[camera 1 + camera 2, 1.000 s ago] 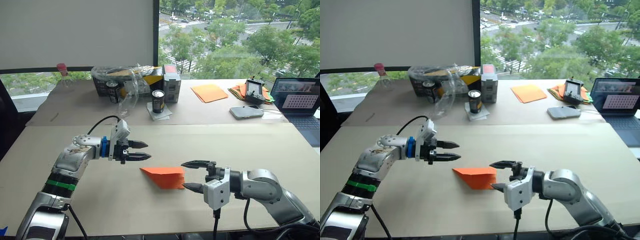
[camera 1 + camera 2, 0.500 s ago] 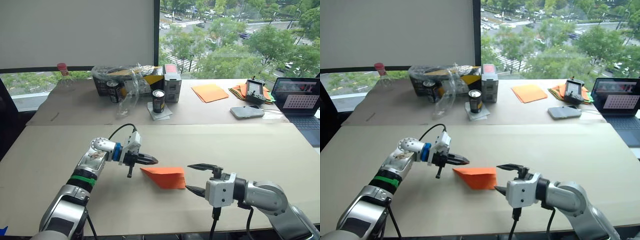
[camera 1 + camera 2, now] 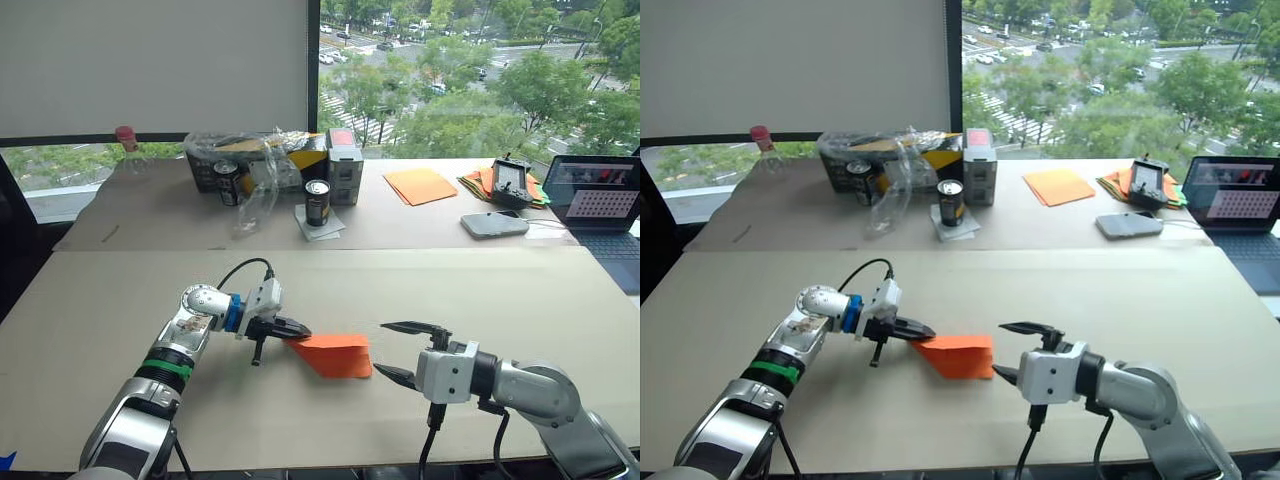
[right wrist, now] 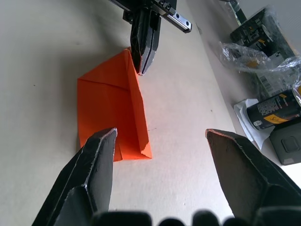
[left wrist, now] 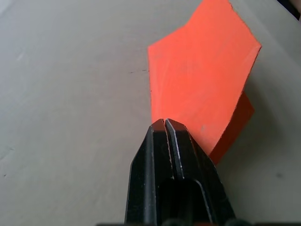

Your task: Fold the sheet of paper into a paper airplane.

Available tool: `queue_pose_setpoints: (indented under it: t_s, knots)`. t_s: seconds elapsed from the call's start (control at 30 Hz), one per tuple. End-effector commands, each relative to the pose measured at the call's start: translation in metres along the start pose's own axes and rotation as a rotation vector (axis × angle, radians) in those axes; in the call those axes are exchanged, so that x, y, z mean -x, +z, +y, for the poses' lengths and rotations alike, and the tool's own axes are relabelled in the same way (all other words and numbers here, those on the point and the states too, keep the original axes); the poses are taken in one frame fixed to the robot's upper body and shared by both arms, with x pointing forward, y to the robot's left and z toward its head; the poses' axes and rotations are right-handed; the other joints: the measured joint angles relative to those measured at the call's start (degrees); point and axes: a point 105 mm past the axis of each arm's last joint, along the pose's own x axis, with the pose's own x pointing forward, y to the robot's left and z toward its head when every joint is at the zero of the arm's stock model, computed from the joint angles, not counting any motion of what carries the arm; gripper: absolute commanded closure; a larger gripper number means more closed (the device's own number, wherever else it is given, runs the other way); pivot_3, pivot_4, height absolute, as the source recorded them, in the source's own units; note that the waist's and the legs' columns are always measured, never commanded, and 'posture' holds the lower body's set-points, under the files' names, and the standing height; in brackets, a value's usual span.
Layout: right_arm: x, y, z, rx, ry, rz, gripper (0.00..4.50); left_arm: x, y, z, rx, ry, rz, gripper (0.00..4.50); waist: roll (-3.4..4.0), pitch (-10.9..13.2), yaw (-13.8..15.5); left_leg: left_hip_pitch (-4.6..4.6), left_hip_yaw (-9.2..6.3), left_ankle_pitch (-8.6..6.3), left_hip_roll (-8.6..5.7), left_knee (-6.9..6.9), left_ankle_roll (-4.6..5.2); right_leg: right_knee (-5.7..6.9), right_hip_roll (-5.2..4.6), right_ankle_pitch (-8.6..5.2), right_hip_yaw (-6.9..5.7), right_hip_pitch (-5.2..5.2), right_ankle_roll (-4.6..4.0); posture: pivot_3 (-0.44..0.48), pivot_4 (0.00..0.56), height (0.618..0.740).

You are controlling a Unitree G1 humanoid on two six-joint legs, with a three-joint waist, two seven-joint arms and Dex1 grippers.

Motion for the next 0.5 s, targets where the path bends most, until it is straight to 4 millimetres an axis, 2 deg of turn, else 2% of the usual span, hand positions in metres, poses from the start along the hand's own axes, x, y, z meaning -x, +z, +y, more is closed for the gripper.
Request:
queue_pose_setpoints:
  t_s: [0.03, 0.23, 0.5]
  knots:
    - [-0.003, 0.004, -0.008, -0.009, -0.023, -0.034, 1.13, -0.006, -0.006, -0.006, -0.053, -0.009, 0.031, 4.49, 0.00, 0.00, 0.02, 0.00, 0.00, 0.00, 0.00, 0.00, 0.00, 0.00, 0.00, 0.00, 0.00, 0.00, 0.00, 0.000, 0.150, 0.740]
    - [-0.011, 0.002, -0.004, -0.030, 0.046, -0.065, 1.13, -0.009, -0.014, -0.022, -0.084, -0.050, 0.064, 4.49, 0.03, -0.02, 0.03, 0.09, -0.05, -0.02, 0.02, -0.01, 0.02, 0.00, 0.00, 0.00, 0.02, 0.06, 0.00, 0.000, 0.150, 0.740]
    - [-0.017, -0.010, 0.014, 0.026, 0.152, -0.054, 1.13, -0.001, -0.013, -0.018, -0.065, -0.024, 0.064, 4.49, 0.04, -0.02, -0.02, 0.19, -0.01, -0.02, 0.03, -0.01, 0.03, 0.02, 0.02, 0.00, 0.02, 0.12, 0.00, 0.000, 0.150, 0.740]
